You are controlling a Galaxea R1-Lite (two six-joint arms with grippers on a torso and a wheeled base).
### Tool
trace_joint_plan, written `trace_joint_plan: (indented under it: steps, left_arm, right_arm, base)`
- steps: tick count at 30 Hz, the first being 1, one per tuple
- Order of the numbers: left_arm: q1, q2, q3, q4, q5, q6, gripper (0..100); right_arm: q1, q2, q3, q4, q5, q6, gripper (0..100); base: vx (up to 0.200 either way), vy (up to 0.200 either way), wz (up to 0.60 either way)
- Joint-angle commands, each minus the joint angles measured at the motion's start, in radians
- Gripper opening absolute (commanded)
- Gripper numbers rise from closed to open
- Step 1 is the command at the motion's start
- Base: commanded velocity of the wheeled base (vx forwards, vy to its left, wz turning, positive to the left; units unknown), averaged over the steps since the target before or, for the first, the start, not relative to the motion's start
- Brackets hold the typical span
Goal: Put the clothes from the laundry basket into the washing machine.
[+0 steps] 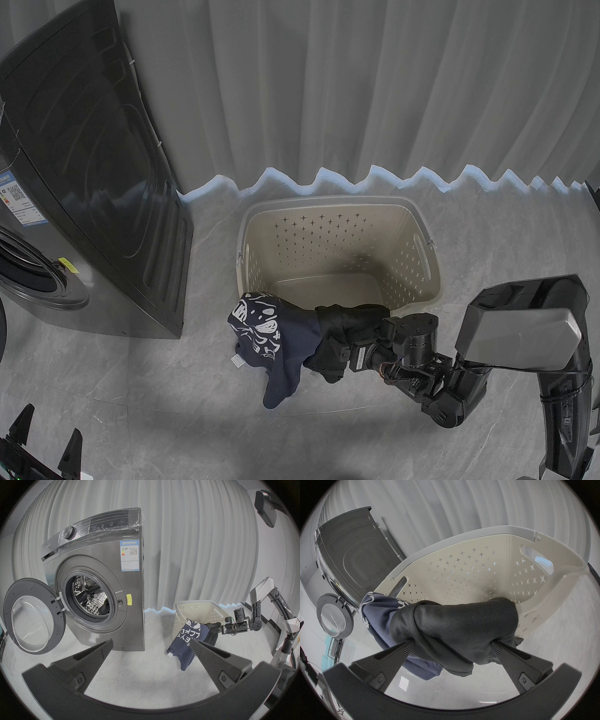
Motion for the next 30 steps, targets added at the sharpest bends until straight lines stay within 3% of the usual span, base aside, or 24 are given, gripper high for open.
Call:
trace_joint_plan:
  steps: [1,6,7,20,30]
  left_arm:
    - [0.000,-0.013,0.016,0.000,0.002,-0.001,100]
    - [0.000,-0.012,0.016,0.000,0.002,-0.003,100]
    - [0.000,-0.012,0.016,0.000,0.002,-0.003,100]
    - [0.000,-0.012,0.016,0.000,0.003,-0.009,100]
    - [0.000,-0.012,0.016,0.000,0.003,-0.009,100]
  right_arm:
    - [-0.003,0.035,-0.040,0.001,0.000,0.000,100]
    - [-0.005,0.054,-0.068,-0.004,0.000,0.001,100]
    - [-0.003,0.055,-0.075,-0.007,0.000,0.001,0]
    - [0.007,0.049,-0.075,-0.044,0.003,0.003,0]
    - [0.018,-0.258,0.093,-0.044,-0.002,0.015,0]
  base:
    - [0.000,0.000,0.00]
    - [0.000,0.000,0.00]
    - [0.000,0.000,0.00]
    - [0.000,0.000,0.00]
    - [0.000,0.000,0.00]
